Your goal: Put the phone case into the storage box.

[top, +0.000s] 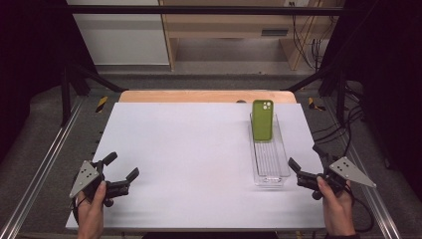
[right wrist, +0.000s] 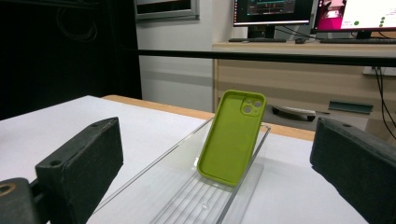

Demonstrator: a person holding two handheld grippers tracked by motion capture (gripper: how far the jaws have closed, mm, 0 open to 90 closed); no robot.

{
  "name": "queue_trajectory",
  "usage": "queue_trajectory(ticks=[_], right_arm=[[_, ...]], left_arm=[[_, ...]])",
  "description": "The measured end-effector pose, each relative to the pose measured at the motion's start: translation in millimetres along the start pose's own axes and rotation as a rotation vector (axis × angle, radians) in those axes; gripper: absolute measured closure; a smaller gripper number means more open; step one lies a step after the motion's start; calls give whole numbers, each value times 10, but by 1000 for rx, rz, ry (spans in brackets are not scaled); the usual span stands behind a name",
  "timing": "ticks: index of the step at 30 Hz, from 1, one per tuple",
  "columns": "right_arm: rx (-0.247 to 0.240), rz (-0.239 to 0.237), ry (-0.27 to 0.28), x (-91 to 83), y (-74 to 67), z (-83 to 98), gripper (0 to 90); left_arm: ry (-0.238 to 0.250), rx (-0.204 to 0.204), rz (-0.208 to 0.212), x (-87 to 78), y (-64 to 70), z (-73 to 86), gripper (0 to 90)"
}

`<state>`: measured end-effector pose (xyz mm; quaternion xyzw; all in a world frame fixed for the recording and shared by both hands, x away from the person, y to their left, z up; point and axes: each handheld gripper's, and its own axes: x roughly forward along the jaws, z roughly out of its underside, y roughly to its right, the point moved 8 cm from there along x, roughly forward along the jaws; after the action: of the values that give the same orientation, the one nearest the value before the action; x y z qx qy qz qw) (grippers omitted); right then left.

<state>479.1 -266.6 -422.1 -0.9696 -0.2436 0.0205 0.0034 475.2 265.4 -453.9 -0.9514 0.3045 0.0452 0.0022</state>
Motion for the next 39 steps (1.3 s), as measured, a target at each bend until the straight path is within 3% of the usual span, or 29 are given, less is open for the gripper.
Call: queue_trajectory(ticks=[39], right_arm=[[-10,-63,-22,106,-289,260,28]], left_arm=[[3,21,36,14,58,-13,11]])
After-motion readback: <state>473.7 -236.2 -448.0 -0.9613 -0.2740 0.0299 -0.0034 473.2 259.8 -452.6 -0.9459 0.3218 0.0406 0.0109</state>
